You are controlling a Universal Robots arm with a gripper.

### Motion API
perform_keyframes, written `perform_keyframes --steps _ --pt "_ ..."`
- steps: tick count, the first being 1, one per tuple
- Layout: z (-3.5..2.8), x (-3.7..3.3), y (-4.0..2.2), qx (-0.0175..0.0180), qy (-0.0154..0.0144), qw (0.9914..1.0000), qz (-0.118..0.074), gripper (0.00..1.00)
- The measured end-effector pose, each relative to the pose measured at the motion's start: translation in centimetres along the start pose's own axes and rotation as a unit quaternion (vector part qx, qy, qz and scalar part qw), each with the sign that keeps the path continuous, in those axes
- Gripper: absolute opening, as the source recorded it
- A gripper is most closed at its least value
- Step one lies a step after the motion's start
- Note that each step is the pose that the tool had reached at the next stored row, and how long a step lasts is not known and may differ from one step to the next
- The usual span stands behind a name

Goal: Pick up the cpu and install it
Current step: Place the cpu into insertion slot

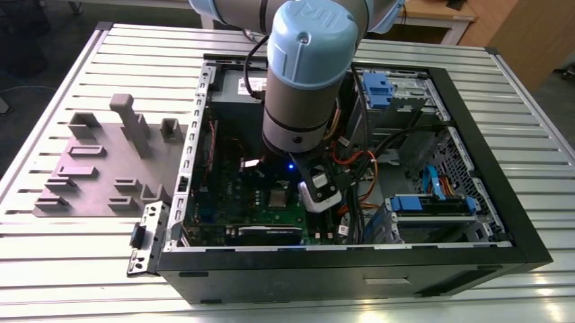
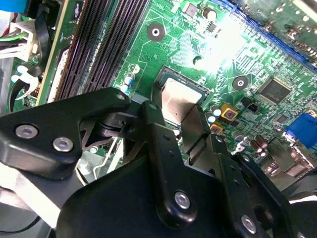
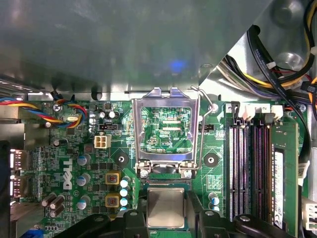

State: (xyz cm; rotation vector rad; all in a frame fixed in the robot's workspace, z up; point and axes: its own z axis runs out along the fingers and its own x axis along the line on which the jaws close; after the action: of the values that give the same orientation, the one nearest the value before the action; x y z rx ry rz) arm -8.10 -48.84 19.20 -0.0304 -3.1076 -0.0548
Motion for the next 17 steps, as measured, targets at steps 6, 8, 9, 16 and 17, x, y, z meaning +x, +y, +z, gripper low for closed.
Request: perform_keyframes --steps 6,8,9,16,17 --pt "0.00 0.00 0.00 0.0001 0.0001 1.00000 -0.002 0.41" --pt "0.00 0.00 0.00 0.0001 0.0001 1.00000 -0.002 0.41" --pt "0.00 0.00 0.00 0.0001 0.0001 1.00000 -0.002 0.41" --pt "0.03 -0.01 0.00 -0.0001 -0.0001 1.00000 -0.002 0.42" --pt "0.03 -0.01 0.00 -0.0001 0.0000 1.00000 -0.002 0.42"
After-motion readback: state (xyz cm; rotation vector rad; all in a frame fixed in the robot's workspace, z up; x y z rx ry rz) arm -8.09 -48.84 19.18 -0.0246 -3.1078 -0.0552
